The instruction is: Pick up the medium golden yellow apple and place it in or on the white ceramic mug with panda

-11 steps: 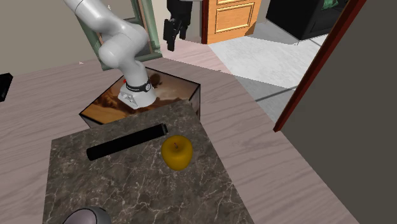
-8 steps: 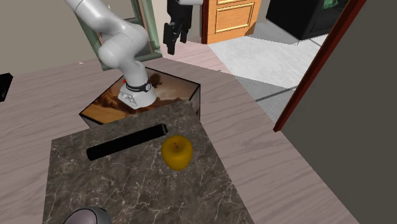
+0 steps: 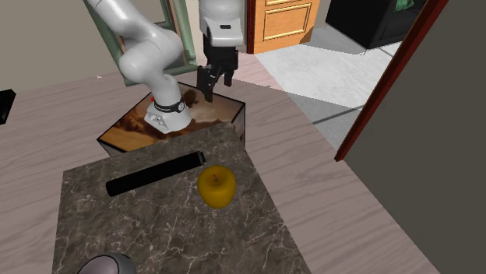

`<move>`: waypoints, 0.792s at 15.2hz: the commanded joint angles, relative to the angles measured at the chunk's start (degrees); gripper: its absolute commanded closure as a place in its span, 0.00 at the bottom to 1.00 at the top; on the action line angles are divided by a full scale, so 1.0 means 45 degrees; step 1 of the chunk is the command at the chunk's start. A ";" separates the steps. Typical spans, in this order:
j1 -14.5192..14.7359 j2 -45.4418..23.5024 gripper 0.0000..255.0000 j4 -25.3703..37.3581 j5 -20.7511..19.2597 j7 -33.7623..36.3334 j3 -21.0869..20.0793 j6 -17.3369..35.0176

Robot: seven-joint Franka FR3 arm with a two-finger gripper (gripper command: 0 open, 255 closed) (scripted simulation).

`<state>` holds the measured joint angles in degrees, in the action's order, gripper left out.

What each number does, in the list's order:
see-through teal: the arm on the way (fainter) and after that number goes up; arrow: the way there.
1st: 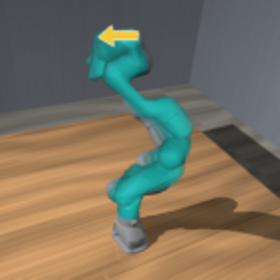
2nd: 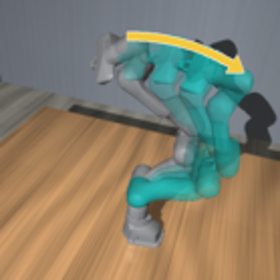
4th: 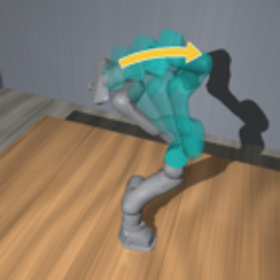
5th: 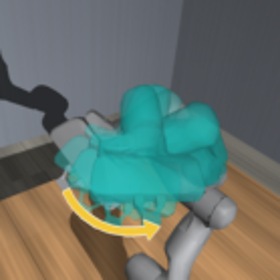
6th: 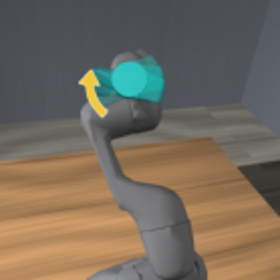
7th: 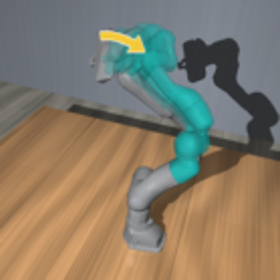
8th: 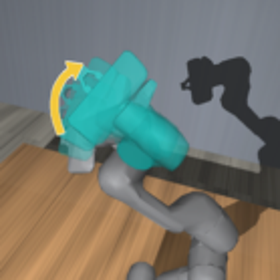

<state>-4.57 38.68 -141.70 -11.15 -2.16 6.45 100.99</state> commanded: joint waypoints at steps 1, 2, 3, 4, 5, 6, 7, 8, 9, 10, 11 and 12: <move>-0.0297 -0.0451 0.00 -0.0166 -0.0312 0.0091 0.0316 0.0985; -0.0443 -0.0683 0.00 -0.0217 -0.0458 0.0128 0.0480 0.1437; -0.0587 -0.0928 0.00 -0.0252 -0.0598 0.0166 0.0644 0.1887; -0.0731 -0.1186 0.00 -0.0273 -0.0731 0.0205 0.0807 0.2337; -0.0871 -0.1454 0.00 -0.0279 -0.0858 0.0244 0.0973 0.2784; -0.1008 -0.1734 0.00 -0.0271 -0.0978 0.0284 0.1140 0.3228; -0.1141 -0.2024 0.00 -0.0248 -0.1090 0.0323 0.1307 0.3670; -0.1270 -0.2324 0.00 -0.0210 -0.1193 0.0361 0.1475 0.4107; -0.1395 -0.2633 0.00 -0.0158 -0.1286 0.0399 0.1645 0.4541; -0.1516 -0.2951 0.00 -0.0093 -0.1368 0.0433 0.1814 0.4970; -0.1631 -0.3276 0.00 -0.0014 -0.1437 0.0465 0.1984 0.5393; -0.1743 -0.3608 0.00 0.0079 -0.1493 0.0493 0.2154 0.5811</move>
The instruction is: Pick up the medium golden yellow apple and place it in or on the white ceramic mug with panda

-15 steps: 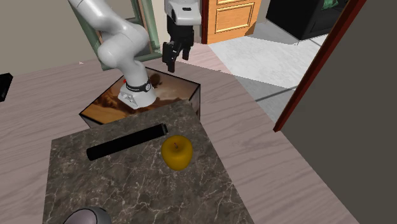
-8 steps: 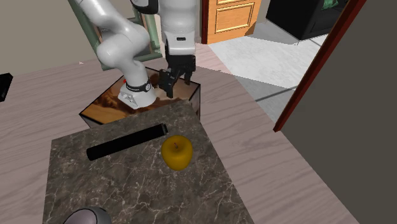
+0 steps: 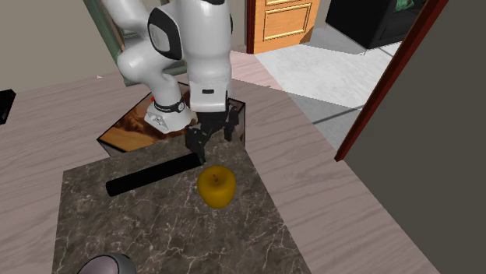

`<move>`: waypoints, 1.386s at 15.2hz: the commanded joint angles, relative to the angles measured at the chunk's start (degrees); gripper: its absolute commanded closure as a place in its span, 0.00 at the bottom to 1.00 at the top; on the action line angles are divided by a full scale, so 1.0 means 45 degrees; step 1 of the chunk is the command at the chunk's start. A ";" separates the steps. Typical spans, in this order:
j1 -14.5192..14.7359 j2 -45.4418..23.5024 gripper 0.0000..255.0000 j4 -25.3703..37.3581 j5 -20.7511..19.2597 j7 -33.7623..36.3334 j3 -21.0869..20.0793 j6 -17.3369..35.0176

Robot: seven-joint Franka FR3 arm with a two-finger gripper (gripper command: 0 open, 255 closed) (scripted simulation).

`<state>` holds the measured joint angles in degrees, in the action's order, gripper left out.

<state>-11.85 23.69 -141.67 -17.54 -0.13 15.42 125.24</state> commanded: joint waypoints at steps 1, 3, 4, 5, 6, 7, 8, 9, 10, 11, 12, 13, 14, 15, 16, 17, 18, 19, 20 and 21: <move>-0.0229 -0.0617 0.00 0.0178 -0.0115 0.0065 0.0332 0.0833; -0.0305 -0.0952 0.00 0.0180 -0.0145 0.0076 0.0478 0.1283; -0.0314 -0.1071 0.00 0.0111 -0.0157 0.0076 0.0517 0.1474; -0.0323 -0.1194 0.00 0.0045 -0.0168 0.0075 0.0555 0.1666; -0.0332 -0.1319 0.00 -0.0018 -0.0178 0.0073 0.0594 0.1858; -0.0340 -0.1448 0.00 -0.0079 -0.0187 0.0071 0.0632 0.2051; -0.0348 -0.1581 0.00 -0.0136 -0.0194 0.0068 0.0671 0.2244; -0.0356 -0.1717 0.00 -0.0191 -0.0200 0.0065 0.0709 0.2438; -0.0360 -0.1796 0.00 -0.0221 -0.0203 0.0062 0.0730 0.2549; -0.0361 -0.1795 0.00 -0.0223 -0.0203 0.0063 0.0730 0.2549; -0.0361 -0.1796 0.00 -0.0222 -0.0203 0.0062 0.0730 0.2549; -0.0361 -0.1796 0.00 -0.0221 -0.0203 0.0062 0.0730 0.2549; -0.0361 -0.1796 0.00 -0.0221 -0.0203 0.0062 0.0730 0.2549; -0.0361 -0.1797 0.00 -0.0221 -0.0203 0.0062 0.0730 0.2549; -0.0360 -0.1797 0.00 -0.0221 -0.0203 0.0062 0.0730 0.2549; -0.0360 -0.1797 0.00 -0.0221 -0.0203 0.0062 0.0730 0.2549; -0.0360 -0.1797 1.00 -0.0221 -0.0202 0.0062 0.0730 0.2550; -0.0360 -0.1797 1.00 -0.0221 -0.0203 0.0063 0.0730 0.2550; -0.0360 -0.1797 1.00 -0.0221 -0.0203 0.0063 0.0730 0.2550; -0.0360 -0.1797 1.00 -0.0221 -0.0203 0.0063 0.0730 0.2550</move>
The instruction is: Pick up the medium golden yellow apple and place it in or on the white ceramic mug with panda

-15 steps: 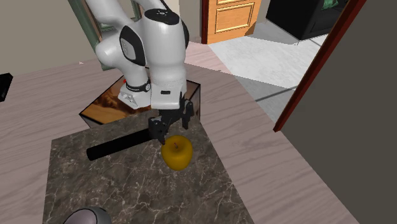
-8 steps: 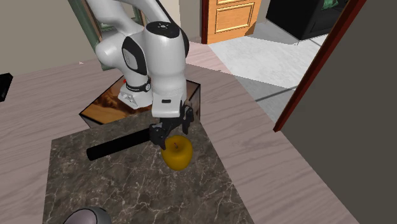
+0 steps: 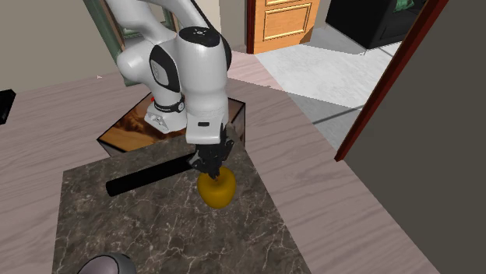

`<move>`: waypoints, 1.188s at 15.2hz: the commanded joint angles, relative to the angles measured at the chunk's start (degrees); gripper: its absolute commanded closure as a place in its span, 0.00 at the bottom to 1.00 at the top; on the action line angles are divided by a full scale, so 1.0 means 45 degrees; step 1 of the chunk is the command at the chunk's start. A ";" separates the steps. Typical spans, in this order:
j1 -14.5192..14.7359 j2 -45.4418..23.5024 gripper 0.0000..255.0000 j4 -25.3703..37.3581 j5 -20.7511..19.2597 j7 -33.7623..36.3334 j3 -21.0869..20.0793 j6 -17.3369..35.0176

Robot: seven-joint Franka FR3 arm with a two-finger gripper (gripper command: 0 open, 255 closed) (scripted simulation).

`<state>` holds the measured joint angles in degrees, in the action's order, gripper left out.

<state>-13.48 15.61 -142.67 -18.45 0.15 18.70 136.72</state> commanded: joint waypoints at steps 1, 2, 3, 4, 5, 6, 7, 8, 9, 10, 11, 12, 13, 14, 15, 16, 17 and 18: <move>0.0000 0.0000 1.00 0.0000 0.0000 0.0000 0.0000 0.0000; 0.0000 0.0000 1.00 0.0000 0.0000 0.0000 0.0000 0.0000; 0.0000 0.0000 1.00 0.0000 0.0000 0.0000 0.0000 0.0000; 0.0000 0.0000 1.00 0.0000 0.0000 0.0000 0.0000 0.0000; 0.0000 0.0000 1.00 0.0000 0.0000 0.0000 0.0000 0.0000; 0.0000 0.0000 1.00 0.0000 0.0000 0.0000 0.0000 0.0000; 0.0007 0.0106 1.00 0.0089 0.0018 -0.0026 -0.0020 -0.0193; 0.0014 0.0204 1.00 0.0183 0.0037 -0.0051 -0.0040 -0.0383; 0.0021 0.0301 1.00 0.0278 0.0056 -0.0077 -0.0060 -0.0573; 0.0028 0.0394 1.00 0.0376 0.0075 -0.0102 -0.0081 -0.0763; 0.0035 0.0483 1.00 0.0477 0.0094 -0.0128 -0.0101 -0.0951; 0.0043 0.0569 1.00 0.0580 0.0114 -0.0153 -0.0121 -0.1138; 0.0050 0.0651 1.00 0.0686 0.0134 -0.0179 -0.0142 -0.1325; 0.0058 0.0729 1.00 0.0795 0.0154 -0.0204 -0.0162 -0.1510; 0.0065 0.0804 1.00 0.0906 0.0174 -0.0230 -0.0183 -0.1695; 0.0073 0.0876 1.00 0.1020 0.0195 -0.0255 -0.0203 -0.1879; 0.0081 0.0944 1.00 0.1136 0.0215 -0.0281 -0.0223 -0.2061; 0.0089 0.1009 1.00 0.1255 0.0236 -0.0307 -0.0243 -0.2243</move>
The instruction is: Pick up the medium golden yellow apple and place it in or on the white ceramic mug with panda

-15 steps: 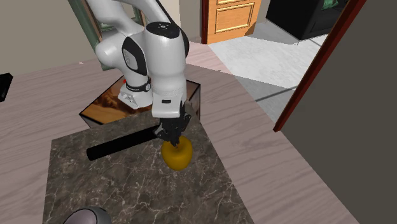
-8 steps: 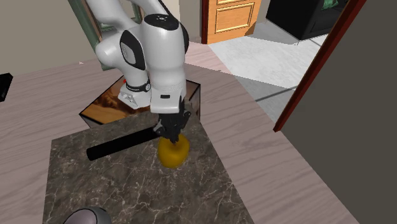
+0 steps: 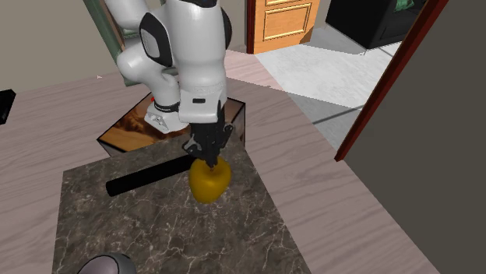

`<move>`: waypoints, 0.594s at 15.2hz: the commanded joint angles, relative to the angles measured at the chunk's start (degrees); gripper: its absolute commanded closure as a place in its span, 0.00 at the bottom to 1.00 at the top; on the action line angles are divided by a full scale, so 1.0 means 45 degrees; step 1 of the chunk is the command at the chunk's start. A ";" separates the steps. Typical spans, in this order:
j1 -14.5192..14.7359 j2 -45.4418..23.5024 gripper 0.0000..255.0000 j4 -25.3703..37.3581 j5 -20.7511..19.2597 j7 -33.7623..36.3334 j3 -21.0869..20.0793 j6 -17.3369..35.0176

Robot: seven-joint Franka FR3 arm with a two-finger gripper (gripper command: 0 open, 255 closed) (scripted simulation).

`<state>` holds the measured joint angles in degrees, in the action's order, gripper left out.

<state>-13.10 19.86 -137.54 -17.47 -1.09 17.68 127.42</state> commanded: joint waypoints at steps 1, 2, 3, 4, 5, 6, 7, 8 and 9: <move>0.0013 0.0124 1.00 0.0237 0.0040 -0.0057 -0.0035 -0.0359; 0.0021 0.0182 1.00 0.0360 0.0061 -0.0083 -0.0055 -0.0539; 0.0029 0.0237 1.00 0.0487 0.0082 -0.0108 -0.0075 -0.0718; 0.0037 0.0288 1.00 0.0616 0.0102 -0.0134 -0.0094 -0.0897; 0.0045 0.0336 1.00 0.0747 0.0123 -0.0160 -0.0114 -0.1074; 0.0053 0.0381 1.00 0.0880 0.0144 -0.0186 -0.0133 -0.1251; 0.0061 0.0422 1.00 0.1017 0.0165 -0.0212 -0.0153 -0.1427; 0.0070 0.0460 1.00 0.1155 0.0186 -0.0237 -0.0171 -0.1602; 0.0078 0.0495 1.00 0.1296 0.0206 -0.0263 -0.0190 -0.1777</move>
<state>-12.81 22.03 -132.63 -16.70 -2.07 16.88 120.40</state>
